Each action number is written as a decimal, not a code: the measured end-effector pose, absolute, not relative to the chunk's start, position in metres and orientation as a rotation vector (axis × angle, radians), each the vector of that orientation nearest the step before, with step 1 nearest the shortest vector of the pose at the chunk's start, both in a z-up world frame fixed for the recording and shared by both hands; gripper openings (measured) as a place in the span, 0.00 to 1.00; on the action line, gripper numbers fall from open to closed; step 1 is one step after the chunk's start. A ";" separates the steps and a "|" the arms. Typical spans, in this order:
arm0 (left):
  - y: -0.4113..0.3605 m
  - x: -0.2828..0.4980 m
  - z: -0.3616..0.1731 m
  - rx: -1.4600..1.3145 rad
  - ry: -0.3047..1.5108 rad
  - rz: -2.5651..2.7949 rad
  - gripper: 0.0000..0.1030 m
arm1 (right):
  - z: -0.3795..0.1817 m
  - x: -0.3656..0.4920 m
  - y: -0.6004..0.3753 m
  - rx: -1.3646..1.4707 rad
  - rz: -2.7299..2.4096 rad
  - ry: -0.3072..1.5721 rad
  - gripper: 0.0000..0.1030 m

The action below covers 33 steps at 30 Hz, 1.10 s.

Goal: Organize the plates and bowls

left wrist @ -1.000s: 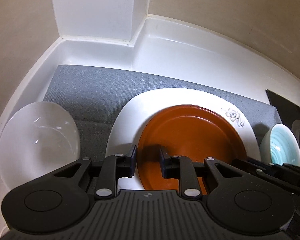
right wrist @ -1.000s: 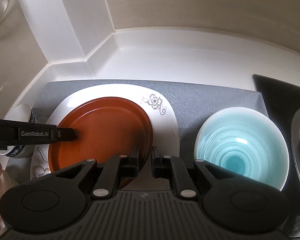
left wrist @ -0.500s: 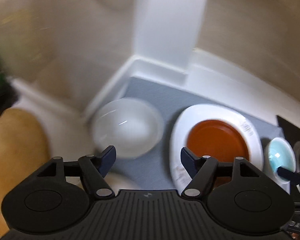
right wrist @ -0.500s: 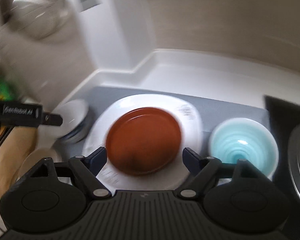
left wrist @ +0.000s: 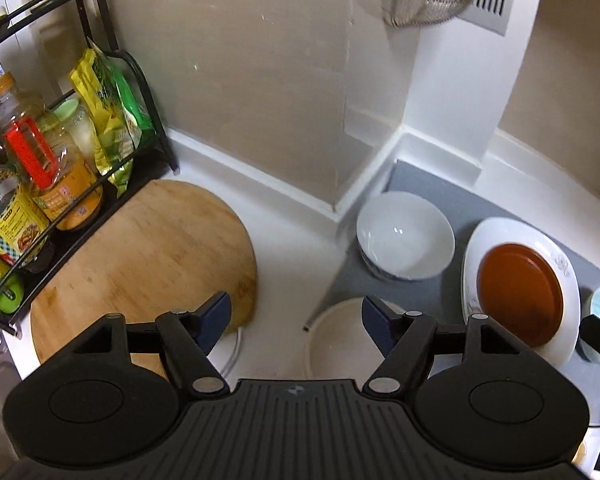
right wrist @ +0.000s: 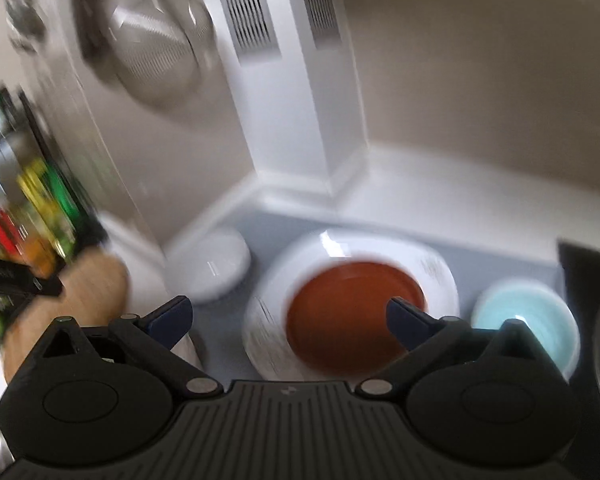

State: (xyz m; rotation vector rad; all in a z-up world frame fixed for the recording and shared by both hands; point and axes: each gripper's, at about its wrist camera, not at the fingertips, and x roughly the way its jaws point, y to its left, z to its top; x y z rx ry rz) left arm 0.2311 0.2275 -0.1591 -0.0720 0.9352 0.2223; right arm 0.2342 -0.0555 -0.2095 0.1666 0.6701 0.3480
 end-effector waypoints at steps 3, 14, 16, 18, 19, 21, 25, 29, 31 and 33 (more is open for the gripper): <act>0.236 0.246 -0.163 -0.095 0.925 0.203 0.72 | -0.213 0.246 -0.036 0.024 0.353 0.720 1.00; 0.257 0.320 -0.199 -0.104 0.963 0.012 0.43 | -0.201 0.281 0.007 0.030 0.408 0.751 0.98; 0.261 0.334 -0.211 -0.121 0.992 -0.035 0.40 | -0.207 0.293 0.016 0.066 0.392 0.787 0.95; 0.262 0.346 -0.222 -0.110 1.008 -0.063 0.37 | -0.216 0.306 0.025 0.101 0.375 0.825 0.89; 0.263 0.350 -0.226 -0.108 1.017 -0.077 0.37 | -0.221 0.313 0.030 0.104 0.362 0.844 0.81; 0.267 0.358 -0.233 -0.127 1.036 -0.112 0.36 | -0.229 0.319 0.037 0.105 0.346 0.875 0.71; 0.272 0.369 -0.242 -0.143 1.043 -0.176 0.39 | -0.234 0.327 0.047 0.092 0.345 0.892 0.71; 0.277 0.377 -0.252 -0.162 1.059 -0.199 0.63 | -0.242 0.334 0.050 0.117 0.336 0.911 0.71; 0.281 0.381 -0.257 -0.176 1.068 -0.197 0.64 | -0.245 0.337 0.052 0.117 0.337 0.907 0.72; 0.284 0.382 -0.262 -0.185 1.073 -0.193 0.64 | -0.246 0.339 0.055 0.117 0.350 0.904 0.72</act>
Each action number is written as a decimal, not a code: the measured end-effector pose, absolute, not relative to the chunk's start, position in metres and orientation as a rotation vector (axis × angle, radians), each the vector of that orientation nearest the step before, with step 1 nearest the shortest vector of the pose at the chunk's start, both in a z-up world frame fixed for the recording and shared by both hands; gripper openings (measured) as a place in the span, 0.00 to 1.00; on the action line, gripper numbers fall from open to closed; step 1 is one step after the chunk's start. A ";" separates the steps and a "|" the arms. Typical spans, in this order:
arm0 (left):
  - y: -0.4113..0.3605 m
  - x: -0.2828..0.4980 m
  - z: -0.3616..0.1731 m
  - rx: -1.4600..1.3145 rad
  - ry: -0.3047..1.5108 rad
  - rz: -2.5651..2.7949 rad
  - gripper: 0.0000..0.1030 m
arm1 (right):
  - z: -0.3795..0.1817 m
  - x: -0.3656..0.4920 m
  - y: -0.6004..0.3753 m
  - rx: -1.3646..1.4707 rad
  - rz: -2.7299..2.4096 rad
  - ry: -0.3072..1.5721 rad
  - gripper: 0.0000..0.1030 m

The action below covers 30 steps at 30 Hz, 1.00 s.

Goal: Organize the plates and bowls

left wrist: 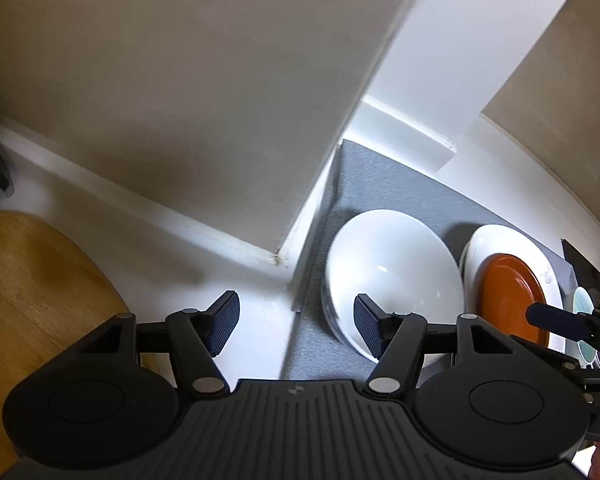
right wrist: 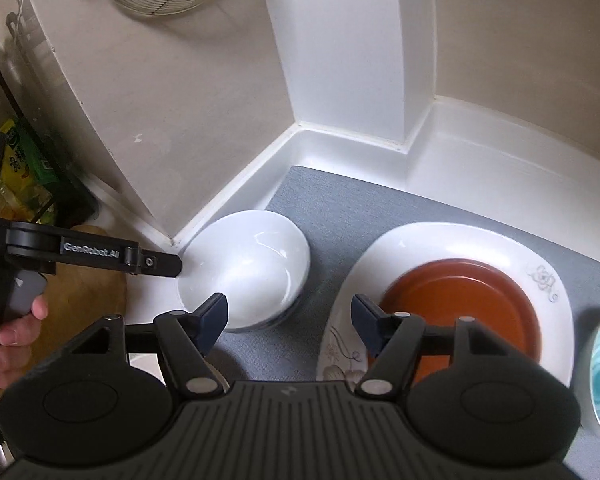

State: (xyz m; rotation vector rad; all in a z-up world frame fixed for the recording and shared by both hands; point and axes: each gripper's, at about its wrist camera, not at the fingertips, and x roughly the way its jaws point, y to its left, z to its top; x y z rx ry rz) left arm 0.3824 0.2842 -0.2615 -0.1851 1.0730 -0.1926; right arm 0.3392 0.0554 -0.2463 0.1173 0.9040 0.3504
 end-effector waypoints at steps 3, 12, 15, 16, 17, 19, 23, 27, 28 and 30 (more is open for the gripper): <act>0.286 0.384 -0.269 -0.181 1.083 -0.198 0.60 | -0.249 0.346 0.063 0.109 0.350 0.911 0.71; 0.272 0.397 -0.281 -0.154 1.101 -0.274 0.38 | -0.275 0.372 0.088 0.063 0.330 0.963 0.48; 0.277 0.398 -0.289 -0.189 1.129 -0.276 0.37 | -0.283 0.381 0.084 0.152 0.306 0.974 0.39; 0.278 0.400 -0.291 -0.201 1.138 -0.276 0.36 | -0.285 0.383 0.084 0.162 0.302 0.980 0.36; 0.278 0.401 -0.293 -0.207 1.143 -0.283 0.31 | -0.288 0.385 0.085 0.153 0.296 0.990 0.34; 0.276 0.400 -0.293 -0.201 1.144 -0.295 0.21 | -0.292 0.387 0.086 0.143 0.289 1.005 0.29; 0.269 0.397 -0.287 -0.157 1.160 -0.298 0.10 | -0.296 0.387 0.087 0.150 0.282 1.033 0.14; 0.271 0.390 -0.278 -0.146 1.161 -0.309 0.11 | -0.290 0.379 0.091 0.125 0.301 1.055 0.14; 0.272 0.389 -0.278 -0.149 1.165 -0.307 0.11 | -0.289 0.377 0.090 0.132 0.308 1.057 0.14; 0.273 0.389 -0.282 -0.150 1.178 -0.303 0.11 | -0.290 0.376 0.091 0.136 0.311 1.064 0.14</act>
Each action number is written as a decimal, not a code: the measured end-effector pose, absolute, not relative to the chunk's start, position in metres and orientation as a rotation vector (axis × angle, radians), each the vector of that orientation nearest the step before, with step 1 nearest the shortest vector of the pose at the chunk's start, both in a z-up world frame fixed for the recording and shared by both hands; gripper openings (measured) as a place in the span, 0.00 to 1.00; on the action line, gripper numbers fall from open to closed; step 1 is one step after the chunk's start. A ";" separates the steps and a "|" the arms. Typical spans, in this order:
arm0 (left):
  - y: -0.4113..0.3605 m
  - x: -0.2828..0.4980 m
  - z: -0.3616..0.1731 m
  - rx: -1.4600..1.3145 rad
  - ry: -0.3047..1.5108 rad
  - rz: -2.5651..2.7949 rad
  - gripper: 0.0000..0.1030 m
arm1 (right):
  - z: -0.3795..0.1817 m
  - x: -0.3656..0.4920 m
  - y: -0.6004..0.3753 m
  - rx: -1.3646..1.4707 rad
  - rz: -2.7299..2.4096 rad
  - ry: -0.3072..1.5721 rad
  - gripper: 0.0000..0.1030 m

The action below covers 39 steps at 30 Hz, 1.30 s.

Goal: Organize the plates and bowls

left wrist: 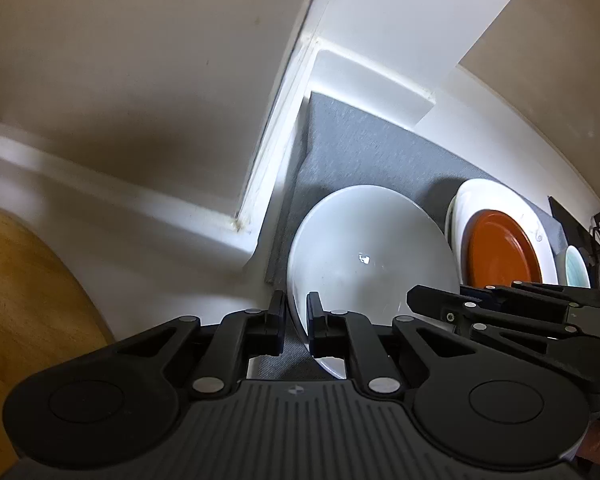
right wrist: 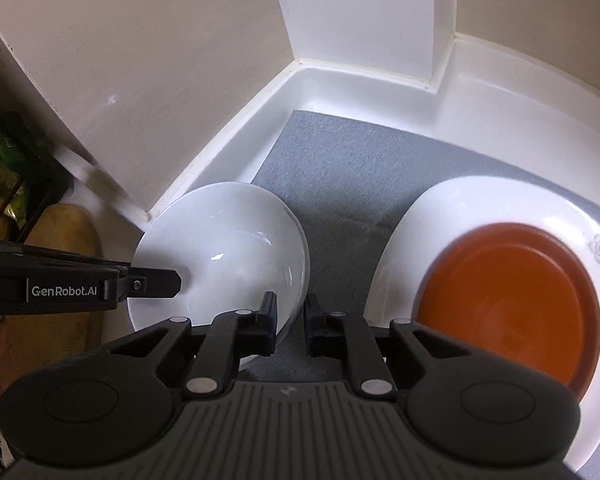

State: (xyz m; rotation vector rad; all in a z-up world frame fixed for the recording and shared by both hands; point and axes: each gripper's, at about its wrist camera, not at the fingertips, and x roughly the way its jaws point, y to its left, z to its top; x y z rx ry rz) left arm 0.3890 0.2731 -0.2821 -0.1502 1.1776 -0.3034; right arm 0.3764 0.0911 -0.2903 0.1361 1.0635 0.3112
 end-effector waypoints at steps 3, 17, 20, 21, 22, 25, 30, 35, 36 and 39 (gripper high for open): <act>0.273 0.393 -0.288 -0.173 1.190 -0.286 0.11 | -0.294 0.377 0.094 0.119 0.315 1.062 0.16; 0.259 0.385 -0.275 -0.089 1.163 -0.265 0.10 | -0.293 0.378 0.091 0.138 0.316 1.067 0.12; 0.255 0.386 -0.269 -0.067 1.169 -0.253 0.10 | -0.285 0.375 0.094 0.114 0.321 1.039 0.12; 0.254 0.385 -0.267 -0.055 1.165 -0.250 0.10 | -0.282 0.375 0.093 0.120 0.320 1.028 0.12; 0.252 0.386 -0.264 -0.047 1.163 -0.246 0.10 | -0.280 0.375 0.092 0.133 0.317 1.023 0.12; 0.249 0.386 -0.256 -0.029 1.155 -0.229 0.10 | -0.277 0.376 0.092 0.151 0.307 1.026 0.12; 0.255 0.390 -0.263 -0.037 1.166 -0.183 0.10 | -0.285 0.380 0.097 0.193 0.307 1.072 0.12; 0.261 0.399 -0.279 -0.087 1.211 -0.156 0.10 | -0.294 0.383 0.105 0.191 0.302 1.090 0.13; 0.260 0.400 -0.279 -0.086 1.212 -0.155 0.10 | -0.295 0.383 0.107 0.186 0.299 1.093 0.13; 0.256 0.397 -0.271 -0.085 1.195 -0.153 0.10 | -0.293 0.383 0.103 0.204 0.307 1.093 0.12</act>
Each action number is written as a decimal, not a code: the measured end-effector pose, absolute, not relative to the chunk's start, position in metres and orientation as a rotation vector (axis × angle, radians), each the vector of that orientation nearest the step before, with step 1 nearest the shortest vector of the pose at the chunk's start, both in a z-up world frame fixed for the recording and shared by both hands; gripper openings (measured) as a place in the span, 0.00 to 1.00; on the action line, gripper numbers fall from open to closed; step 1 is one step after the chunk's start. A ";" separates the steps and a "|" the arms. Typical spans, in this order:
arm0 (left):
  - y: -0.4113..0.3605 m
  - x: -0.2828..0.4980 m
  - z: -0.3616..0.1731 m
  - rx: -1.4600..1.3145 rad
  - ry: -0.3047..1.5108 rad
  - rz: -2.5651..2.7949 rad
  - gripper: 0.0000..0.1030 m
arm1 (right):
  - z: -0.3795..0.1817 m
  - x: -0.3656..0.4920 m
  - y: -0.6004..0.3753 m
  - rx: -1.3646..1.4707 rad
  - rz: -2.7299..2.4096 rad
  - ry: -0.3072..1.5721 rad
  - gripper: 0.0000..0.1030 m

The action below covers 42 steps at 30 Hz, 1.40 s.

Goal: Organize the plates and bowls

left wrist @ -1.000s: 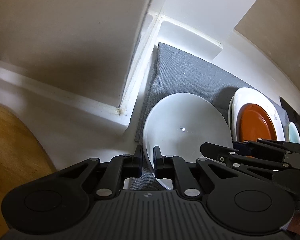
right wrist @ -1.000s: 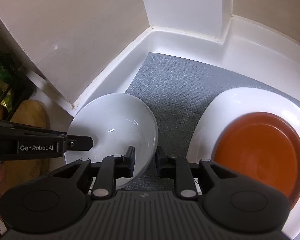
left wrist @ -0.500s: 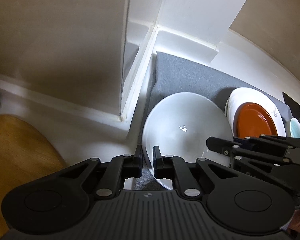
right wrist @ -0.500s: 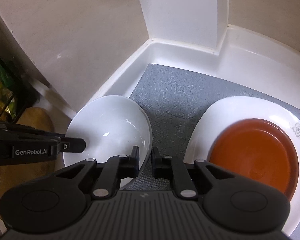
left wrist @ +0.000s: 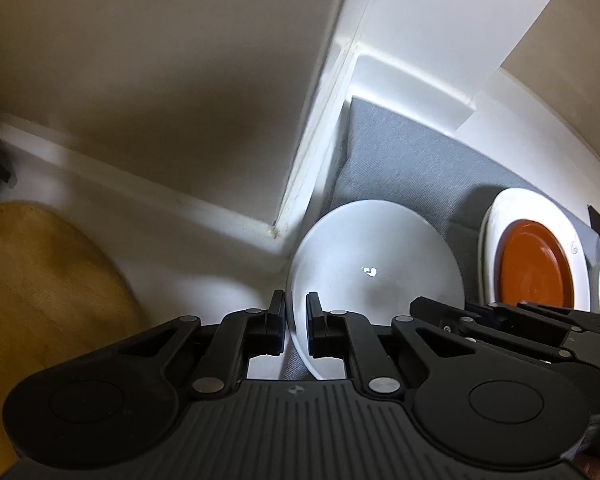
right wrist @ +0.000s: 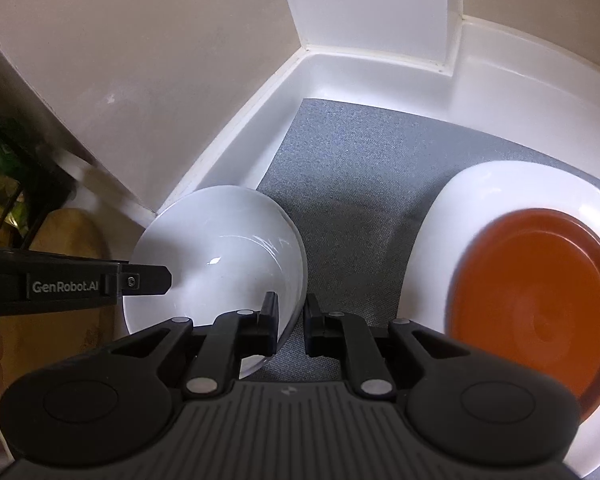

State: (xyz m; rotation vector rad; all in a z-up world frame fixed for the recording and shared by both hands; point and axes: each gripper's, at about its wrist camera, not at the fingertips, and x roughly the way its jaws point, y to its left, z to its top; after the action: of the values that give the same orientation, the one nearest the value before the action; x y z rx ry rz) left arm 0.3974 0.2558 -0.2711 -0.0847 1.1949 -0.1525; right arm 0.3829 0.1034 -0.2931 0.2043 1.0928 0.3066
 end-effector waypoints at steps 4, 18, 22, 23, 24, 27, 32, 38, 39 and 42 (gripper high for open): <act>0.240 0.389 -0.261 -0.070 1.195 -0.168 0.10 | -0.280 0.373 0.093 0.216 0.289 1.065 0.12; 0.133 0.361 -0.195 0.014 1.071 -0.291 0.10 | -0.216 0.319 -0.013 0.342 0.159 0.925 0.12; 0.093 0.364 -0.180 0.047 1.047 -0.342 0.10 | -0.203 0.306 -0.048 0.353 0.110 0.886 0.12; 0.085 0.365 -0.177 0.052 1.047 -0.356 0.10 | -0.200 0.303 -0.058 0.362 0.094 0.877 0.12; 0.075 0.366 -0.175 0.058 1.047 -0.374 0.10 | -0.198 0.299 -0.067 0.373 0.078 0.867 0.12; 0.044 0.367 -0.171 0.084 1.048 -0.426 0.10 | -0.192 0.286 -0.094 0.386 0.025 0.837 0.12; -0.001 0.373 -0.178 0.102 1.096 -0.548 0.10 | -0.187 0.266 -0.141 0.415 -0.087 0.796 0.13; -0.056 0.364 -0.184 0.146 1.120 -0.665 0.10 | -0.182 0.247 -0.193 0.430 -0.210 0.768 0.13; -0.065 0.364 -0.187 0.159 1.124 -0.679 0.11 | -0.182 0.244 -0.199 0.429 -0.226 0.765 0.13; -0.085 0.369 -0.197 0.159 1.172 -0.722 0.11 | -0.187 0.240 -0.219 0.436 -0.273 0.761 0.13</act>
State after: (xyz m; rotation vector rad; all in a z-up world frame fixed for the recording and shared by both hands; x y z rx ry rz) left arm 0.3694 -0.0845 -0.1968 0.1595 1.1721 -0.7221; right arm 0.2400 -0.2192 -0.1869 0.4359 0.7609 -0.2731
